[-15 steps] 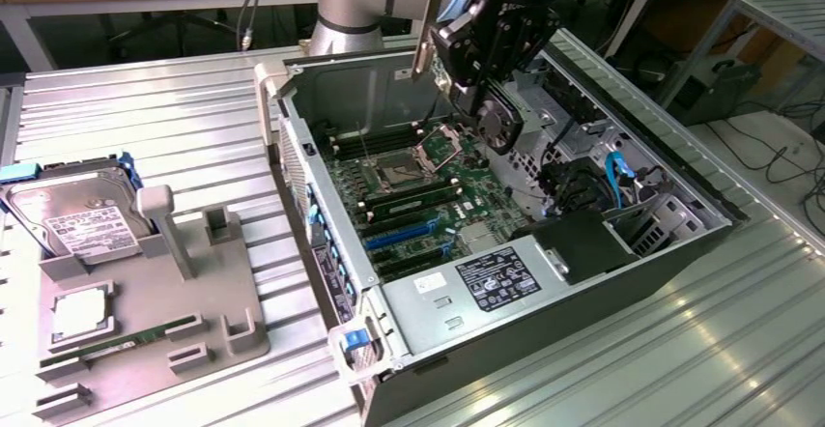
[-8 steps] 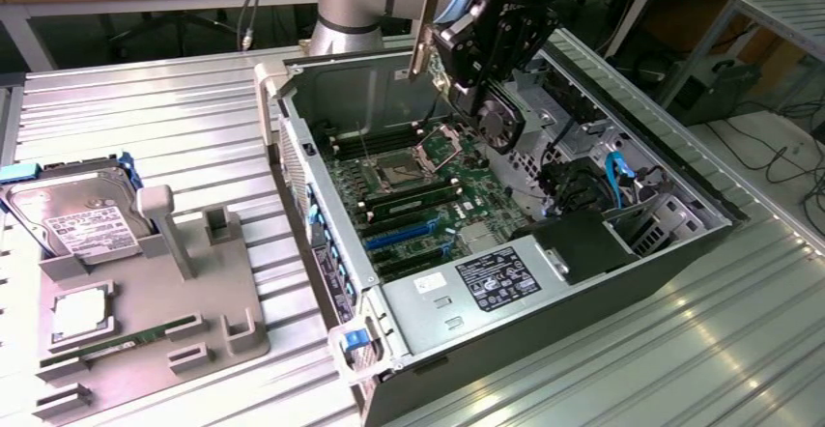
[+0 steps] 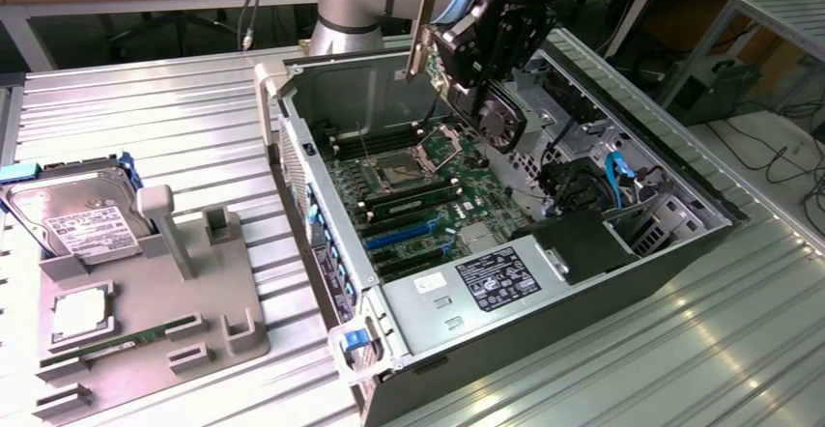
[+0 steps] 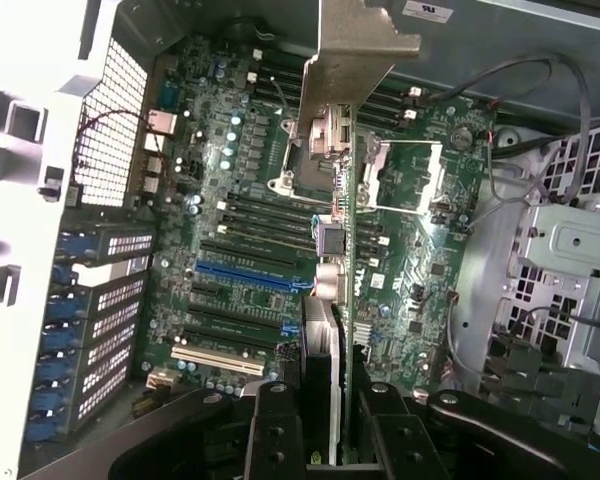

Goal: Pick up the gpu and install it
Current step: 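Insert the gpu into the slot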

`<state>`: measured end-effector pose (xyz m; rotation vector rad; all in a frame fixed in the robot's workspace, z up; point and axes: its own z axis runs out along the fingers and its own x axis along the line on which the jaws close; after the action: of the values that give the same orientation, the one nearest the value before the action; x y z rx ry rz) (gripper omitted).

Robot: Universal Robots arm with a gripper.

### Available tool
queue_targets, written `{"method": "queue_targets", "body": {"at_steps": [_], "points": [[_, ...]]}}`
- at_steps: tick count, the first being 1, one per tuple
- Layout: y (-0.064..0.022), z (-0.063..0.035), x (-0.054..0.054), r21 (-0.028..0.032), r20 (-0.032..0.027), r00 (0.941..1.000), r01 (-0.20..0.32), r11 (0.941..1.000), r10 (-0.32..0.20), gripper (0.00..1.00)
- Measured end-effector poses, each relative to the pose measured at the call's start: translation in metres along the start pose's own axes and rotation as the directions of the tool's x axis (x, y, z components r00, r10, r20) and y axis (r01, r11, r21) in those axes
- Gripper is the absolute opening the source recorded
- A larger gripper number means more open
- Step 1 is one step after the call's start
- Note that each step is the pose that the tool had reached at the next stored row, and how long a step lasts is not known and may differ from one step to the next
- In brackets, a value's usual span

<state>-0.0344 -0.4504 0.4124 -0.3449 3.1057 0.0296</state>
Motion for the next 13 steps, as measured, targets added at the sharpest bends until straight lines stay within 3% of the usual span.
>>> {"method": "queue_targets", "body": {"at_steps": [13], "points": [[0.0000, 0.0000, 0.0000, -0.0016, -0.0014, 0.9965, 0.084, 0.9965, -0.084, 0.27]]}}
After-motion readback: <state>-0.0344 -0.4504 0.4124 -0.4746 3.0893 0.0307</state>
